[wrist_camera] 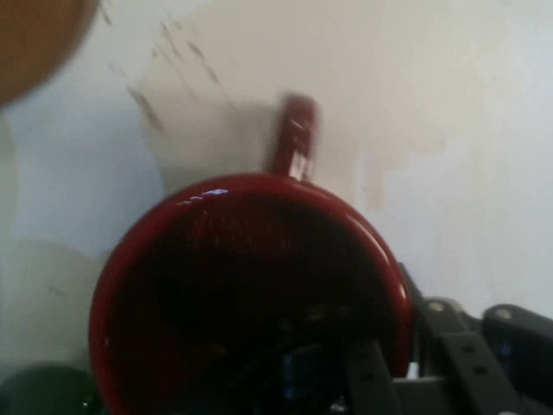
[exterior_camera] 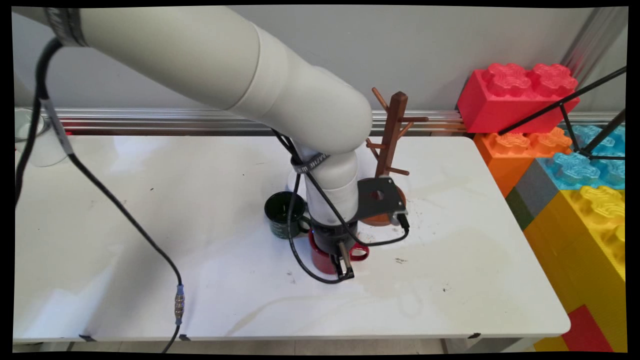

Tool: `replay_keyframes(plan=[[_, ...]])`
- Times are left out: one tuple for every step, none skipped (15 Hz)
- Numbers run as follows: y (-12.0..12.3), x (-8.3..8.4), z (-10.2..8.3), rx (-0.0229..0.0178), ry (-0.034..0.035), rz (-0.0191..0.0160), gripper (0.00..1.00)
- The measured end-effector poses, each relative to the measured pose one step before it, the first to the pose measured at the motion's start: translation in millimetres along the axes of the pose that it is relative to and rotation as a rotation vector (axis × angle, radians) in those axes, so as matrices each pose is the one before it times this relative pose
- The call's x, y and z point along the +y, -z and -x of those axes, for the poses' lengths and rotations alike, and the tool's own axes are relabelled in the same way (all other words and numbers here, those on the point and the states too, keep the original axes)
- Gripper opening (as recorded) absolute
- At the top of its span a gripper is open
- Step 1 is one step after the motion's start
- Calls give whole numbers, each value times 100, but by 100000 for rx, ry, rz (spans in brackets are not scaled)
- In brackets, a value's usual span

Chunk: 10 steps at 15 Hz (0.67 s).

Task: Place the picked object on the table

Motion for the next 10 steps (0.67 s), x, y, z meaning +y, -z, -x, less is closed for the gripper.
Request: replay_keyframes(plan=[[-141, 56, -84, -132, 228, 118, 100], [-94, 28, -25, -106, 246, 85, 100], [-142, 29, -33, -133, 442, 138, 100], [-147, 13, -37, 19, 589, 174, 100], [-123, -20, 29, 45, 706, 166, 100], [-64, -9, 3, 127, 433, 109, 100], [-55, -11, -11, 103, 411, 119, 100], [-20, -23, -10, 308, 502, 172, 100], [15, -29, 11, 191, 281, 140, 100], [89, -59, 22, 446, 312, 259, 100]])
